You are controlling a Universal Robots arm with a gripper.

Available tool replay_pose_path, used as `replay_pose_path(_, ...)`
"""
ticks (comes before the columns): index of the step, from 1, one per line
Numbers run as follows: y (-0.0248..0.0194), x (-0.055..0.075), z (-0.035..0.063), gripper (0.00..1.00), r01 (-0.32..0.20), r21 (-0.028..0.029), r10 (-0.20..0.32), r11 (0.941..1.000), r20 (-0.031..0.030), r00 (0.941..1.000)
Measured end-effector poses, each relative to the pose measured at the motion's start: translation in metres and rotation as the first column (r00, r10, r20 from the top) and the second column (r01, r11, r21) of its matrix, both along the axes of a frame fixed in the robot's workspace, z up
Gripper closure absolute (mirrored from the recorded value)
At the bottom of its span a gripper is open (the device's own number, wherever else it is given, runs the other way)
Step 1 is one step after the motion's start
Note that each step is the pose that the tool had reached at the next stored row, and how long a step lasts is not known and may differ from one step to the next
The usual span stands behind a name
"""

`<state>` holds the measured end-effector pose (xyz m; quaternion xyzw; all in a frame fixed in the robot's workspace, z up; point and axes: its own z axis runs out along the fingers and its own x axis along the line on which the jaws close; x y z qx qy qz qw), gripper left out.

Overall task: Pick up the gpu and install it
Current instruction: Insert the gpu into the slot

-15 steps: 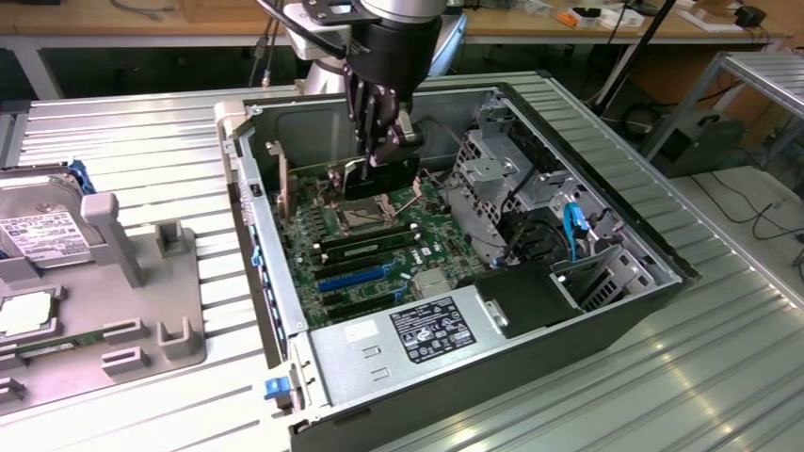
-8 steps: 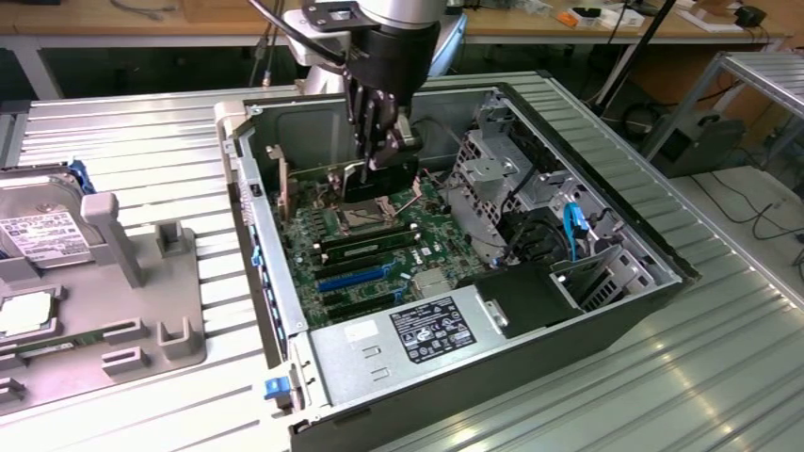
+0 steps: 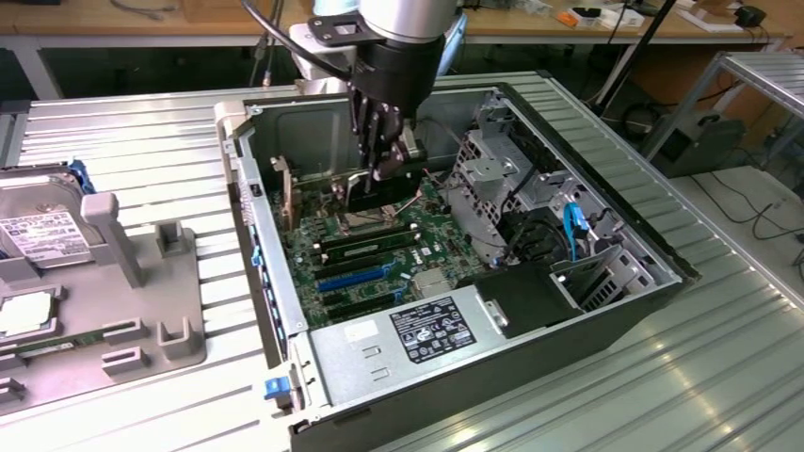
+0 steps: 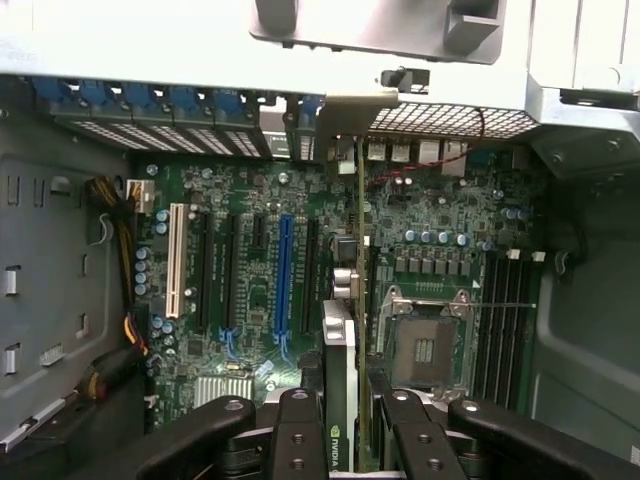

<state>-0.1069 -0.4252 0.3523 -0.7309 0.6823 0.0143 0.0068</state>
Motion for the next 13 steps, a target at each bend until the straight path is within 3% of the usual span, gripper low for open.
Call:
replay_pose_path(7, -0.0145, 0.000, -0.0035, 0.73, 0.005, -0.0001, -0.005, 1.0000, 0.0000, 1.0000)
replay_pose_path(13, -0.0163, 0.000, -0.0069, 0.73, 0.057, 0.0000, -0.057, 0.9984, 0.0000, 0.9984)
